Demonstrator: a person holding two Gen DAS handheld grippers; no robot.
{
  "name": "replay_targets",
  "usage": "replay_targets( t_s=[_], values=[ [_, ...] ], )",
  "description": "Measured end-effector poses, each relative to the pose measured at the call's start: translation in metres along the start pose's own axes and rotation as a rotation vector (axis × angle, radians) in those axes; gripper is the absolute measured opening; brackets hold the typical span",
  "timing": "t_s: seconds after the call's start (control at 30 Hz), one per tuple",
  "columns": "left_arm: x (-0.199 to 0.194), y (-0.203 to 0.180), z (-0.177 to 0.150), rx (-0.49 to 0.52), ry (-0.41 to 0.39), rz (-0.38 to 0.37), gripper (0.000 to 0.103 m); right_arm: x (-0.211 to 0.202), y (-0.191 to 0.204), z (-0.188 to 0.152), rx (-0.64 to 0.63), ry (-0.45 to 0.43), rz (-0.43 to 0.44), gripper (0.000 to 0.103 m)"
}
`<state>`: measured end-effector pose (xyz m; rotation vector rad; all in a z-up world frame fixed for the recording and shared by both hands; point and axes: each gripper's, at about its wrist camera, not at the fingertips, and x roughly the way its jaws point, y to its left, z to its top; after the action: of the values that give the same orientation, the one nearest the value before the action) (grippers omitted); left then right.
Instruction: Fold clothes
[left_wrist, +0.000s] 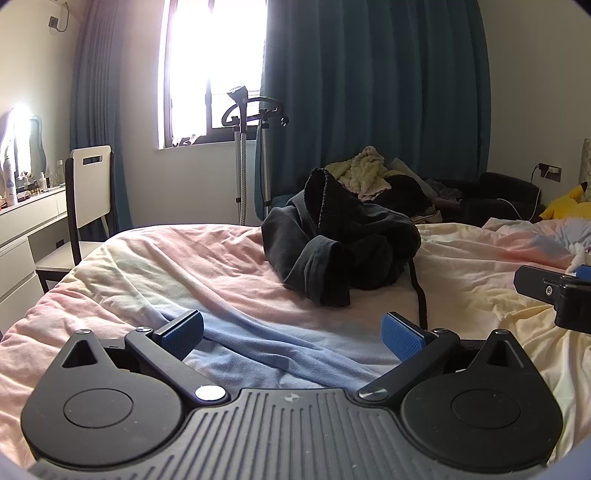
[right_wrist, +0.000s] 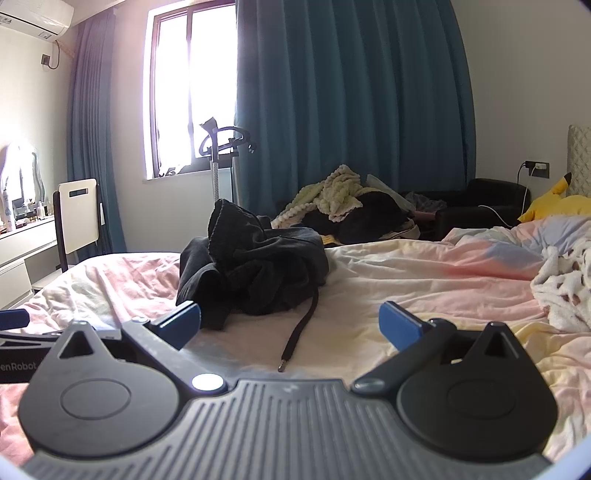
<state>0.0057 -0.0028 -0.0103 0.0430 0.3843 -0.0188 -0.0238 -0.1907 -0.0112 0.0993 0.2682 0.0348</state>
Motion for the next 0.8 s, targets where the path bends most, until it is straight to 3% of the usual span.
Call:
replay_targets(
  t_s=[0.4,0.7,0.8],
  values=[
    [0.042,-0.016,0.020,0.085,0.034,-0.034,0.103,0.005,-0.017,0.000,0.076,-0.010,-0.032,0.103],
    [0.166,-0.064,0.027,0.284,0.085,0.021,0.103,0.020,-0.037,-0.001,0.160,0.026,-0.045,0.103],
    [0.215,-0.072,0.018,0.320,0.078,0.090,0.100,0.027,-0.046,-0.003,0.208,0.037,-0.036,0.103]
  ],
)
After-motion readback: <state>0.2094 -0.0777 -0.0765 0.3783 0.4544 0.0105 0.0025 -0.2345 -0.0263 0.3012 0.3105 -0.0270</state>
